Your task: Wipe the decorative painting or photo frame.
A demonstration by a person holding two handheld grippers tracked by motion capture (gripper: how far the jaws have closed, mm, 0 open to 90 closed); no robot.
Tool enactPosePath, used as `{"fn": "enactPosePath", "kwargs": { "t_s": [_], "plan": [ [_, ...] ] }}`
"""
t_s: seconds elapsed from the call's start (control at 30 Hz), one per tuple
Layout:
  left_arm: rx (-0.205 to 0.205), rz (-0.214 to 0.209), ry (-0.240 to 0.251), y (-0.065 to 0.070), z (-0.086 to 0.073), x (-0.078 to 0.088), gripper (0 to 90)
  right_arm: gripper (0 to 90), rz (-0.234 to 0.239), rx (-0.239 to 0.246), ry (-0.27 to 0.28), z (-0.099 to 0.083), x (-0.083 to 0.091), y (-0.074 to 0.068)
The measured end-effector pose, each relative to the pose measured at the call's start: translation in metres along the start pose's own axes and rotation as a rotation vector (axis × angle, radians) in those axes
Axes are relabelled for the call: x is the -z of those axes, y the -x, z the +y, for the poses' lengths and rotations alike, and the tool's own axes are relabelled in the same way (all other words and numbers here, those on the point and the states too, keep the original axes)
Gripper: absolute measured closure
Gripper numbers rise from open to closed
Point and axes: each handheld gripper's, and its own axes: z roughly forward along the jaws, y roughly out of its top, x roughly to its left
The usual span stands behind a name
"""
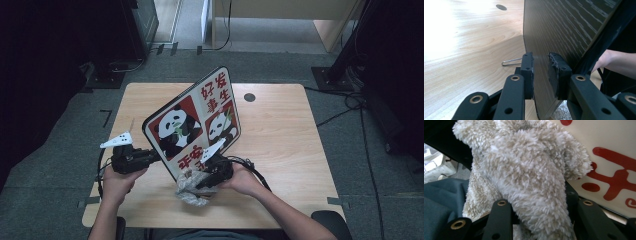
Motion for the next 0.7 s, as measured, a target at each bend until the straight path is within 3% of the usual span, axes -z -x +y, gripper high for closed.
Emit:
{"fn": "enactPosePath", "kwargs": {
  "t_s": [0.23, 0.7],
  "plan": [
    [0.001, 0.011, -0.004, -0.001, 0.000, 0.000, 70.5, 64.3, 0.001, -0.007, -0.008, 0.008, 0.010, -0.007],
    [0.001, 0.031, 0.000, -0.004, 0.001, 0.002, 63.7, 64.5, 0.009, 0.015, 0.077, 0.046, 0.050, -0.030]
  ]
}}
